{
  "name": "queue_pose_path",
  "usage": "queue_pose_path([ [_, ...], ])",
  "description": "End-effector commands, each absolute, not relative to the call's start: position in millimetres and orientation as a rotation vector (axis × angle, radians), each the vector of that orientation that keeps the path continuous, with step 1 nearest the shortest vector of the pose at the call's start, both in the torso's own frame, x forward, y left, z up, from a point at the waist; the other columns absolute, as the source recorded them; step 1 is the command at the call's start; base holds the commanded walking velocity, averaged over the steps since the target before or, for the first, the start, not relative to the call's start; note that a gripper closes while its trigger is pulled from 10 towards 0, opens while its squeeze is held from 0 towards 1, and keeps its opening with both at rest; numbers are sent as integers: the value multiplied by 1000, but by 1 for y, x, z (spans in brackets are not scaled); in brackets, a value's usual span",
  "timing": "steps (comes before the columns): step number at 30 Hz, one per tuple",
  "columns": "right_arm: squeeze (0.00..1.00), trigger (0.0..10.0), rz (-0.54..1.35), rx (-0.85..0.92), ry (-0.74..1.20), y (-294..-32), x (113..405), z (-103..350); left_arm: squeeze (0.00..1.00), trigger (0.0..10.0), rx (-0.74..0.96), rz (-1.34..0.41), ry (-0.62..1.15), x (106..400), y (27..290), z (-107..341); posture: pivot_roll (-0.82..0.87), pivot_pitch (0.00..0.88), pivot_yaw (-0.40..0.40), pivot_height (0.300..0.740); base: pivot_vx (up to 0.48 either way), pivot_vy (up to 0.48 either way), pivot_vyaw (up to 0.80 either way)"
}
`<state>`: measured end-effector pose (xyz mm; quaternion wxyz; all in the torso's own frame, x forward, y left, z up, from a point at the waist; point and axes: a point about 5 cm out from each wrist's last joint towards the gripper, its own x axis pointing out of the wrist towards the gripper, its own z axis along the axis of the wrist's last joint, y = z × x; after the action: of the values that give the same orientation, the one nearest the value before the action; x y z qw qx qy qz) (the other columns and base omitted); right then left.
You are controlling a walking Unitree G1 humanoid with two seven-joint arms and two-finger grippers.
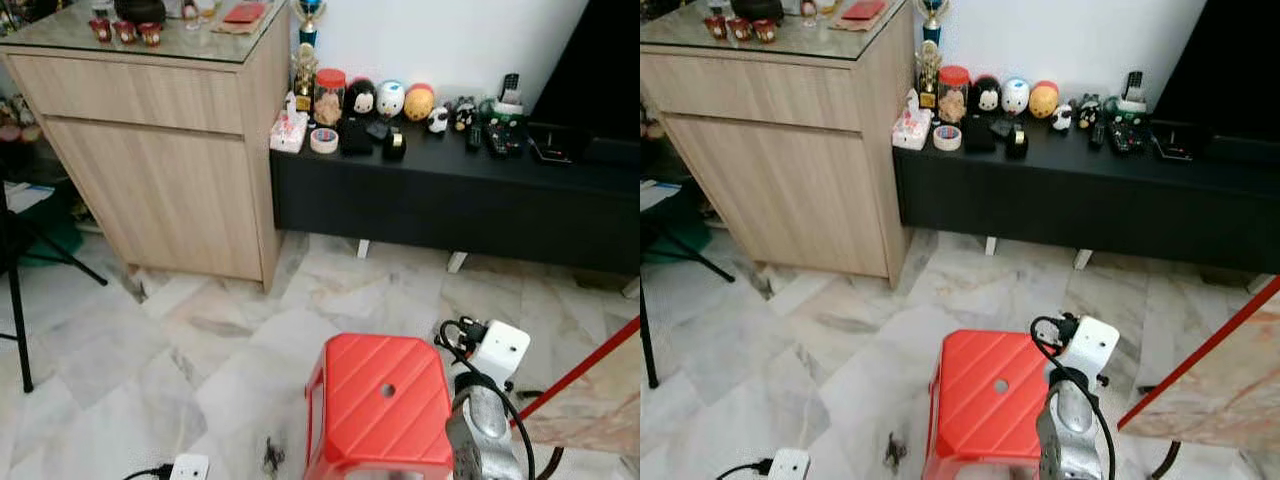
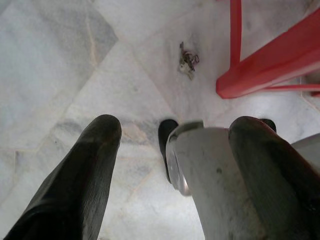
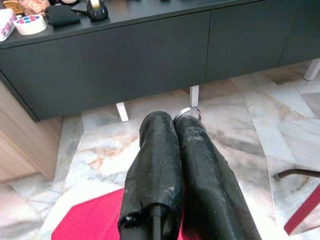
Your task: Hang keys on a hook
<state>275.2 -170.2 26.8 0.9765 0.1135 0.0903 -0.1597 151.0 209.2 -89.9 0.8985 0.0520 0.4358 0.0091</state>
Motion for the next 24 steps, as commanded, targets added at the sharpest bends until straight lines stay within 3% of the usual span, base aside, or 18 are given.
queue_pose_path([
  [1,0,10000,-320,230,193,-169,275,25,0,10000,125,2,928,145,208,-93,12,3,-77,740,-281,0,0],
  [24,0,10000,-324,230,198,-169,275,24,0,10000,125,1,929,145,209,-93,12,17,-77,740,-284,0,0],
])
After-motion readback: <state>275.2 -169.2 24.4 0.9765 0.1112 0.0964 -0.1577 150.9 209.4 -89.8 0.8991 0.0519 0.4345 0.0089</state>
